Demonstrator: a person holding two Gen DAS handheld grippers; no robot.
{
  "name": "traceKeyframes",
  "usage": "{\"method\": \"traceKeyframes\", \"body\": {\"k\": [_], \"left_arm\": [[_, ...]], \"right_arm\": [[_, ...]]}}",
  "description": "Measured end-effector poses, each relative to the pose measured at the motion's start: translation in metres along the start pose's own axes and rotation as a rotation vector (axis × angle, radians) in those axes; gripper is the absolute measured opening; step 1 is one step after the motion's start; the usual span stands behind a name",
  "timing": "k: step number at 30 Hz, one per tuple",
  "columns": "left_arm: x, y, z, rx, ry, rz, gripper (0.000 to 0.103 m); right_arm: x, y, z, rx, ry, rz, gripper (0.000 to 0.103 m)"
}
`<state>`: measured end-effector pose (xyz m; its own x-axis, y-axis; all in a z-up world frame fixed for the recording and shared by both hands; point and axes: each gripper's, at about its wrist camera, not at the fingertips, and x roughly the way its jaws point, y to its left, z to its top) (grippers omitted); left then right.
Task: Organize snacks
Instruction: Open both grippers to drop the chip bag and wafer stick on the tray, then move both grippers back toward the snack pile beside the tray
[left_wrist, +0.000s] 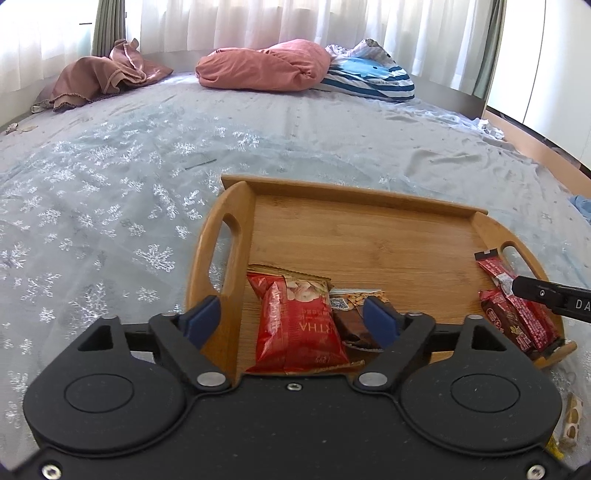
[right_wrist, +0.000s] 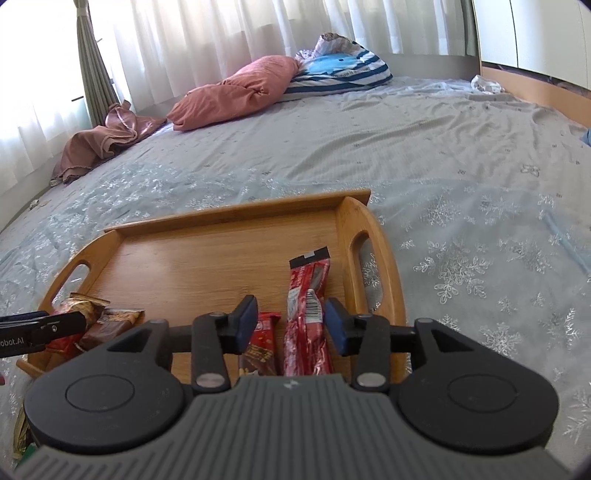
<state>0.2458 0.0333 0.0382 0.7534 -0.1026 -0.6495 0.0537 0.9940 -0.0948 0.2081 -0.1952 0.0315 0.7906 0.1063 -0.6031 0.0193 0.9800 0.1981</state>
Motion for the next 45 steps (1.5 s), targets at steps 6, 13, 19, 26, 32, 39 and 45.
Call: {"method": "traceKeyframes", "body": {"k": [6, 13, 19, 26, 32, 39, 45], "left_arm": [[-0.024, 0.008, -0.003, -0.007, -0.011, -0.018, 0.088], [-0.048, 0.011, -0.015, 0.006, -0.019, -0.023, 0.09], [-0.068, 0.003, -0.026, 0.043, -0.031, -0.038, 0.091], [-0.089, -0.003, -0.035, 0.047, -0.027, -0.064, 0.092], [-0.107, -0.003, -0.045, 0.029, -0.029, -0.075, 0.092], [-0.124, -0.002, -0.062, 0.023, -0.025, -0.069, 0.092], [-0.132, 0.002, -0.081, -0.007, -0.012, -0.056, 0.092]], "right_arm": [[-0.023, 0.006, -0.004, -0.027, -0.03, 0.026, 0.069], [-0.045, 0.014, -0.013, -0.061, -0.052, 0.051, 0.08], [-0.062, 0.021, -0.026, -0.098, -0.072, 0.06, 0.086], [-0.075, 0.025, -0.04, -0.11, -0.067, 0.081, 0.089], [-0.088, 0.027, -0.049, -0.124, -0.071, 0.091, 0.09], [-0.104, 0.026, -0.061, -0.135, -0.087, 0.097, 0.091], [-0.116, 0.031, -0.081, -0.172, -0.092, 0.096, 0.092]]}}
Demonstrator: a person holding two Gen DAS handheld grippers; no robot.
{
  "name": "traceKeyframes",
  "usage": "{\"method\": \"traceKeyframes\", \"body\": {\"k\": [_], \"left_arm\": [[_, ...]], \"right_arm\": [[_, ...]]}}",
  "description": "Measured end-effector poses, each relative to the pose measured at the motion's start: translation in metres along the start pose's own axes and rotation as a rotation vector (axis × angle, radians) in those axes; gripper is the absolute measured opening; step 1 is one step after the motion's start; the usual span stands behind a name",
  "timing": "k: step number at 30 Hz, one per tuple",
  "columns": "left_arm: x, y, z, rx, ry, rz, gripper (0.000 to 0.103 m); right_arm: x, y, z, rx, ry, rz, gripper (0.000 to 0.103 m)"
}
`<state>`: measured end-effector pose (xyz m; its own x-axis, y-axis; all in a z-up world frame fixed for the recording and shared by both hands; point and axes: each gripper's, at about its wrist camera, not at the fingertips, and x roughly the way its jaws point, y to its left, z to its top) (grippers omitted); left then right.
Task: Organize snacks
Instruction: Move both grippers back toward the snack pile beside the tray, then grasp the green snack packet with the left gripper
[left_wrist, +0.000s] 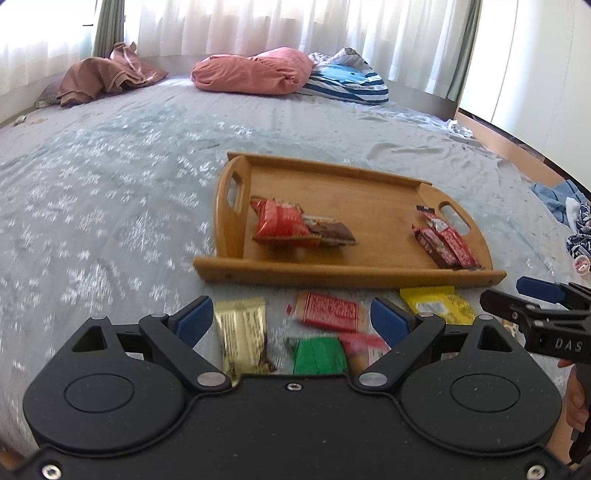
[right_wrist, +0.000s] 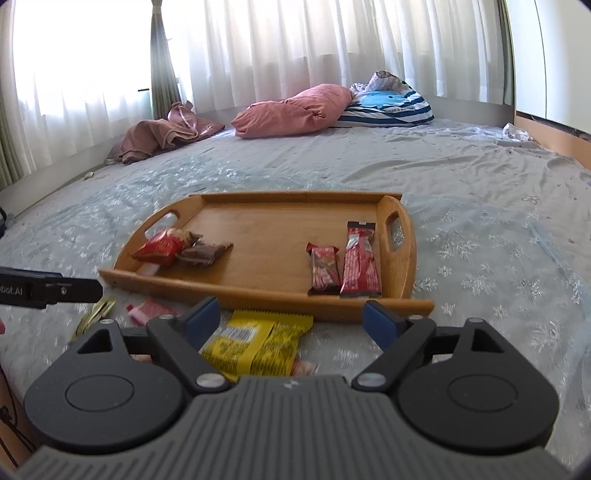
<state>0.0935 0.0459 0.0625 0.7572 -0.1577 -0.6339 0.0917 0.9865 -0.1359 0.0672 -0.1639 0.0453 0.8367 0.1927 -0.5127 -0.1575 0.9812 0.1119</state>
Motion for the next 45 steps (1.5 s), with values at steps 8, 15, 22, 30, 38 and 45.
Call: {"method": "traceKeyframes", "body": {"k": [8, 15, 22, 30, 38, 45], "left_arm": [[-0.01, 0.003, -0.027, -0.042, -0.01, 0.028, 0.092], [-0.002, -0.006, -0.046, 0.0, 0.017, 0.044, 0.092], [0.001, -0.013, -0.054, 0.061, 0.005, 0.034, 0.07], [-0.001, -0.014, -0.048, 0.054, -0.006, 0.005, 0.051], [0.01, -0.014, -0.043, 0.048, 0.001, 0.004, 0.046], [0.017, -0.016, -0.043, 0.044, 0.013, -0.003, 0.045]], "right_arm": [[-0.015, 0.019, -0.028, -0.067, -0.025, -0.032, 0.095], [-0.019, 0.03, -0.048, -0.086, -0.044, -0.048, 0.095], [-0.023, 0.036, -0.058, -0.123, -0.06, -0.056, 0.096], [-0.017, 0.042, -0.067, -0.107, -0.029, -0.053, 0.096], [-0.012, 0.05, -0.069, -0.103, -0.015, -0.054, 0.096], [-0.01, 0.051, -0.068, -0.076, -0.014, -0.056, 0.096]]}}
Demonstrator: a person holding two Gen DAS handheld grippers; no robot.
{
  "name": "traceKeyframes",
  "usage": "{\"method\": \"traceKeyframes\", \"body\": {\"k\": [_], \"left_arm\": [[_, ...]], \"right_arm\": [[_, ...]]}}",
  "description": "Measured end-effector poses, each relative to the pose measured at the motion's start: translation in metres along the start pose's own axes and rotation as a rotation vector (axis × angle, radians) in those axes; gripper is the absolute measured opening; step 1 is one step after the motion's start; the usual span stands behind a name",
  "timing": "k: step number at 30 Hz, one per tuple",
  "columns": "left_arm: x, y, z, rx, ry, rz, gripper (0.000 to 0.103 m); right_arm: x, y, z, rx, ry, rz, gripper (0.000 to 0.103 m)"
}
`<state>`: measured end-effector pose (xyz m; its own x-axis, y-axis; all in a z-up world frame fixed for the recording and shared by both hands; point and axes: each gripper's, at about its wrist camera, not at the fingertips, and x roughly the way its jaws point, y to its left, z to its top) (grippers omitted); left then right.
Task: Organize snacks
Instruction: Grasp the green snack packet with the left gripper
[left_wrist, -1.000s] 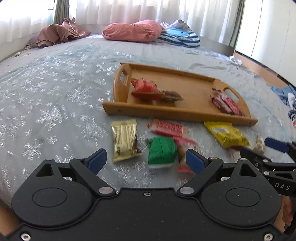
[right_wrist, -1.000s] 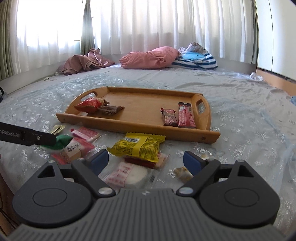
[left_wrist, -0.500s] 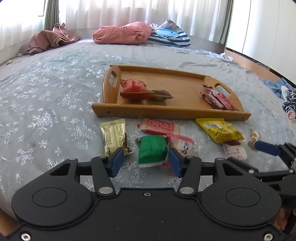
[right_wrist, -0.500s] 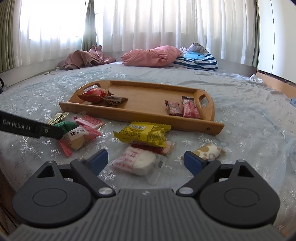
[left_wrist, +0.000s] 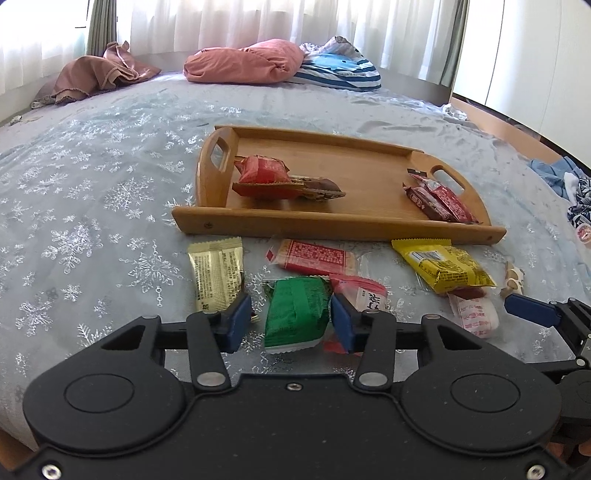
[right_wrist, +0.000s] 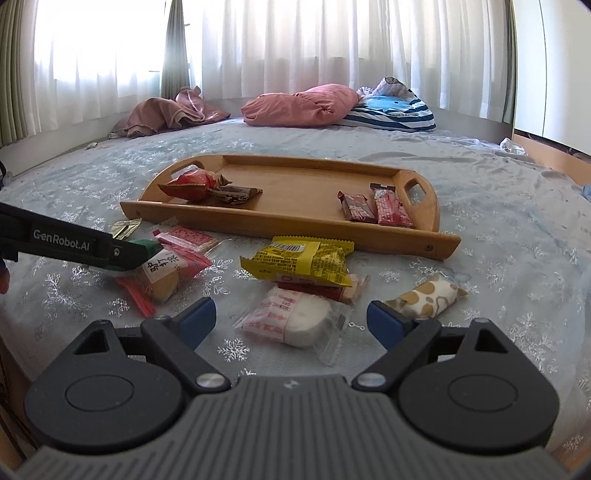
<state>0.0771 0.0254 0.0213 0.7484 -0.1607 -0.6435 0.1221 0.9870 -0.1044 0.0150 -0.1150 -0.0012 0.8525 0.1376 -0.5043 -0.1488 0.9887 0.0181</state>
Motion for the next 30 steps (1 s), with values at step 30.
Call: {"method": "traceKeyframes", "body": {"k": [30], "left_arm": [[-0.0001, 0.0029, 0.006, -0.05, 0.049, -0.036, 0.032]], "right_arm": [[-0.0011, 0.0072, 0.0067, 0.068, 0.026, -0.02, 0.061]]}}
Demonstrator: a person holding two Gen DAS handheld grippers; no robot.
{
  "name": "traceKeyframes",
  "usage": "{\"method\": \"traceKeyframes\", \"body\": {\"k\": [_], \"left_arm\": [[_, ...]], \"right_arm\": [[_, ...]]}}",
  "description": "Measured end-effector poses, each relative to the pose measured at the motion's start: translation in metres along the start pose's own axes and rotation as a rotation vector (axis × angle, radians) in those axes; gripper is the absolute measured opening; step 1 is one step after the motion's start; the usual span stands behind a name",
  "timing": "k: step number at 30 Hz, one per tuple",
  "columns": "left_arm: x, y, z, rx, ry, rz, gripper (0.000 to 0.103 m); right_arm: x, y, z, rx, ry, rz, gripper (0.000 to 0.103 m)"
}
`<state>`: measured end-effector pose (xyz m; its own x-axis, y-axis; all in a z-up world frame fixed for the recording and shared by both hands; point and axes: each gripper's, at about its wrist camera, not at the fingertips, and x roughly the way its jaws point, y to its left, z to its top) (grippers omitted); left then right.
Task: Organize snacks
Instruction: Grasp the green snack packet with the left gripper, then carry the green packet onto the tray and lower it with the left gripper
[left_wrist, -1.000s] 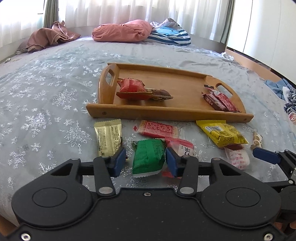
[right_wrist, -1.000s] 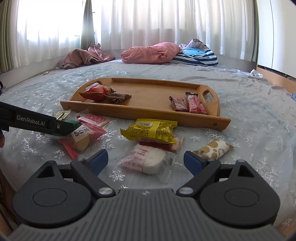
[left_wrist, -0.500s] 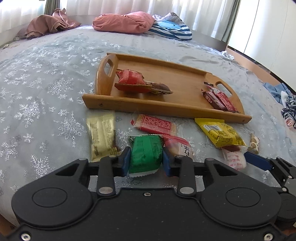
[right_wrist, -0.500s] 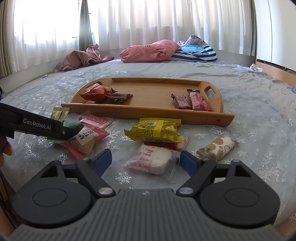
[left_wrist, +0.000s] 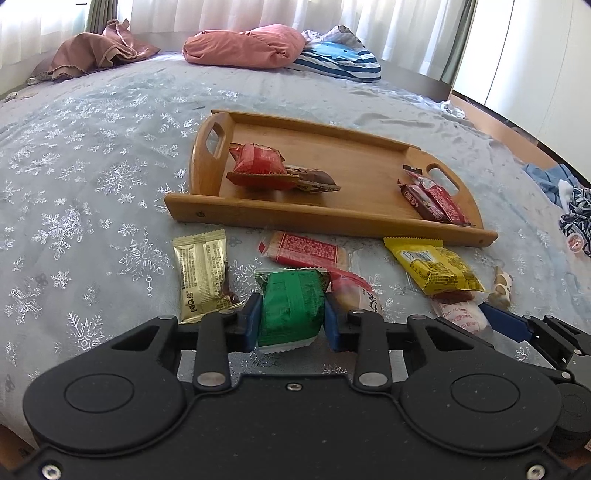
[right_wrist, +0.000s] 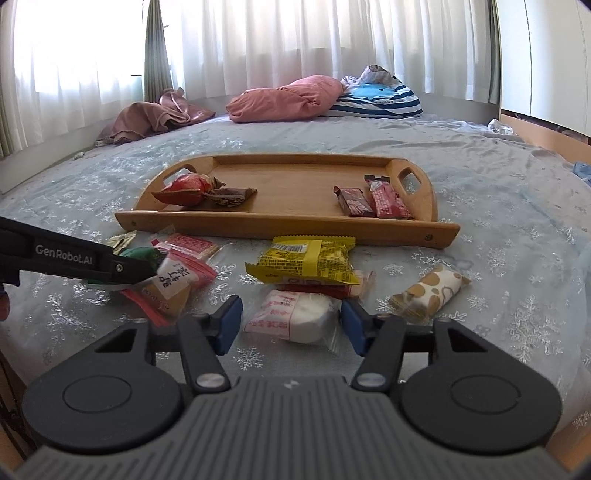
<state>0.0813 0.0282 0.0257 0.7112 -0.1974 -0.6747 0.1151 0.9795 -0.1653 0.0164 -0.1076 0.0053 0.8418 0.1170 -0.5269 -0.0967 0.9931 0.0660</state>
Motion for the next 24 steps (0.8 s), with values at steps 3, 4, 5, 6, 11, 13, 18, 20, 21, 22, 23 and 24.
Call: {"method": "traceKeyframes", "body": {"k": [3, 4, 5, 6, 11, 13, 18, 20, 21, 22, 23, 24], "left_arm": [[-0.002, 0.0, 0.002, -0.002, -0.003, -0.005, 0.032], [-0.004, 0.001, 0.004, -0.002, -0.005, -0.01, 0.032], [-0.005, 0.001, 0.005, -0.001, -0.008, -0.014, 0.032], [-0.007, 0.001, 0.007, 0.0, -0.011, -0.016, 0.032], [-0.017, 0.004, 0.02, -0.002, -0.035, -0.035, 0.032], [-0.022, 0.006, 0.026, -0.001, -0.046, -0.043, 0.032], [-0.025, 0.011, 0.04, 0.0, -0.061, -0.031, 0.032], [-0.025, 0.011, 0.043, 0.003, -0.066, -0.027, 0.032], [-0.025, 0.012, 0.045, 0.002, -0.067, -0.028, 0.032], [-0.025, 0.012, 0.046, 0.001, -0.068, -0.029, 0.032], [-0.025, 0.013, 0.047, 0.001, -0.067, -0.032, 0.032], [-0.025, 0.013, 0.048, 0.002, -0.067, -0.033, 0.032]], "right_arm": [[-0.003, 0.002, 0.0, -0.013, -0.004, 0.005, 0.06], [-0.005, 0.002, 0.001, -0.018, -0.006, 0.006, 0.06], [-0.006, 0.003, 0.001, -0.023, -0.009, 0.007, 0.06], [-0.008, 0.003, 0.002, -0.026, -0.011, 0.009, 0.06], [-0.017, 0.005, 0.008, -0.032, -0.021, 0.021, 0.06], [-0.021, 0.005, 0.012, -0.037, -0.031, 0.026, 0.06], [-0.029, 0.003, 0.023, -0.025, -0.061, 0.033, 0.06], [-0.03, 0.0, 0.028, -0.011, -0.069, 0.035, 0.06], [-0.029, -0.001, 0.031, -0.005, -0.073, 0.035, 0.06], [-0.029, -0.002, 0.033, -0.002, -0.077, 0.035, 0.06], [-0.028, -0.003, 0.035, -0.001, -0.081, 0.031, 0.06], [-0.028, -0.004, 0.037, -0.001, -0.085, 0.027, 0.06]]}}
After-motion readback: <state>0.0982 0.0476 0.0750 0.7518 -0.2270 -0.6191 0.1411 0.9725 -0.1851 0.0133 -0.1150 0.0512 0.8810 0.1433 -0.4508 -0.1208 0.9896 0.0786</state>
